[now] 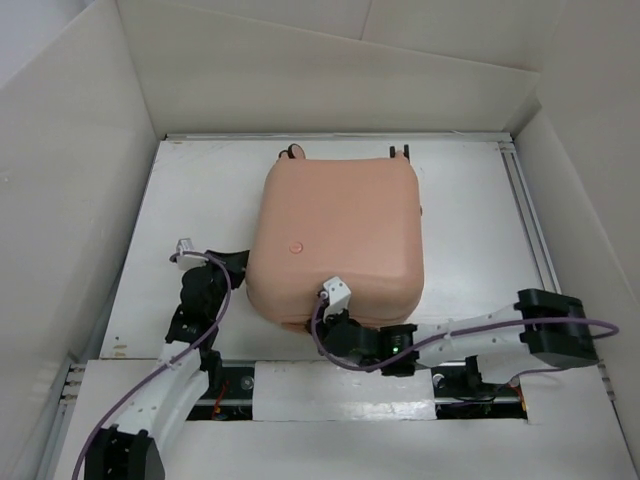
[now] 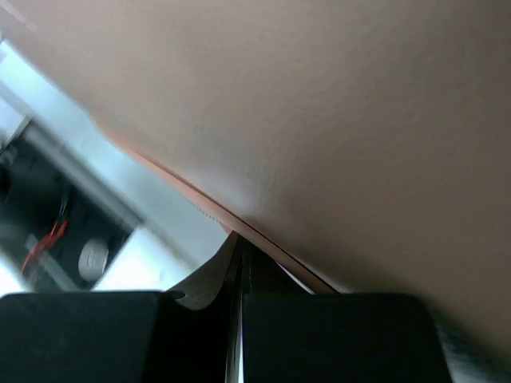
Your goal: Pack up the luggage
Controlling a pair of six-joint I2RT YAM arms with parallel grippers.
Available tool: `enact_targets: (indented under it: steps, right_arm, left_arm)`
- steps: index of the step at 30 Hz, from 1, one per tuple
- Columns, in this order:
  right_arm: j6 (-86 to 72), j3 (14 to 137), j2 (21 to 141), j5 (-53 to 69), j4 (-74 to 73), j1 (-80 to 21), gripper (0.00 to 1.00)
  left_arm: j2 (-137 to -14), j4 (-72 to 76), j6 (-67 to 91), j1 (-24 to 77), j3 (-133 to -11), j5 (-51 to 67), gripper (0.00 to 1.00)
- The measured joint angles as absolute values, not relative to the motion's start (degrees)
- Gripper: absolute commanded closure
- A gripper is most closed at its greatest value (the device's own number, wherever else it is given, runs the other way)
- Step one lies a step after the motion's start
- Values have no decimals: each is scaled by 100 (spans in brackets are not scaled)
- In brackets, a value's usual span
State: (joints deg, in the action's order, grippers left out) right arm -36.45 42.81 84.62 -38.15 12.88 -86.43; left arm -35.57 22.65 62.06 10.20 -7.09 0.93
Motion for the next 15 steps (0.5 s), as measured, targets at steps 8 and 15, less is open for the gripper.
enact_targets:
  steps: [8,15]
  right_arm:
    - [-3092,3074,6128,-1483,589,-6783,100]
    - [-2840,3142,5787,-73,14,-3765,100]
  left_arm:
    - [-2316,1253,6014,1369,-539,1055,98]
    - [-1581,902,6007,1505,-423,1970,98]
